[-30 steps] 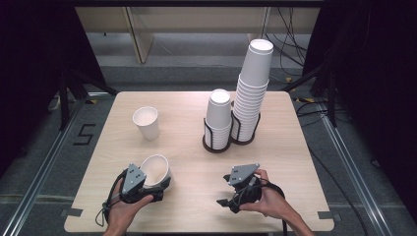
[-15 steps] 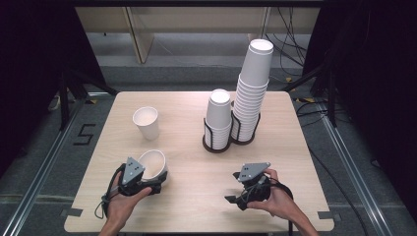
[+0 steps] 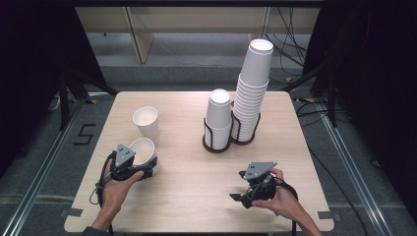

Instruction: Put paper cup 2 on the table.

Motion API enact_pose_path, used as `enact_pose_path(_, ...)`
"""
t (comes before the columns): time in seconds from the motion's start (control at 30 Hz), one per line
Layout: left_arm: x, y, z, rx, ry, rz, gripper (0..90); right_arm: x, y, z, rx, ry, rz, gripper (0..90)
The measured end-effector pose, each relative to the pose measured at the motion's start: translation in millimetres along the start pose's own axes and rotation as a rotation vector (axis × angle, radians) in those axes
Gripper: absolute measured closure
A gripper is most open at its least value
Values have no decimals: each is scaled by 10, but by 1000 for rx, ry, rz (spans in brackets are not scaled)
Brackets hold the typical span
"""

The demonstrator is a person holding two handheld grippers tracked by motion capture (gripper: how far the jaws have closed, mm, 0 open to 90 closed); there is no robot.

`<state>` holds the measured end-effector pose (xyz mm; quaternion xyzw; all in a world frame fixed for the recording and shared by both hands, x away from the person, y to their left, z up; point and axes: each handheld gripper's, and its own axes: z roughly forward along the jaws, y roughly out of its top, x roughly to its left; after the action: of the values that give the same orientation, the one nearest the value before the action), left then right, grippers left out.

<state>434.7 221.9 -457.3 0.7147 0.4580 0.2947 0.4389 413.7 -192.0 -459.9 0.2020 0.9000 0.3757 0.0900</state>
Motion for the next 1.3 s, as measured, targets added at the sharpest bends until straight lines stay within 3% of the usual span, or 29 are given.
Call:
enact_pose_path(0.03,18,11,30,-2,-4,2,133,5,-5,-11,10,7,20,191)
enact_pose_path(0.13,52,51,87,12,7,2,133,-12,-16,-15,3,5,6,192)
enact_pose_path(0.23,92,91,137,18,30,24,133,-9,-31,-27,7,3,23,195)
enact_pose_path(0.4,203,128,237,36,35,-2,132,-5,-52,-17,14,5,23,196)
enact_pose_path(0.47,243,137,267,54,55,-2,132,-6,-53,-17,10,7,18,196)
enact_pose_path(0.57,285,141,301,54,59,-12,132,-6,-58,-26,10,2,32,197)
enact_pose_path(0.7,324,157,319,62,65,-11,132,-19,-68,-24,7,3,18,196)
enact_pose_path(1.0,348,154,397,91,72,-2,132,-11,-78,-32,15,1,33,197)
enact_pose_path(1.3,346,129,472,102,75,2,131,-16,-90,-26,13,8,17,197)
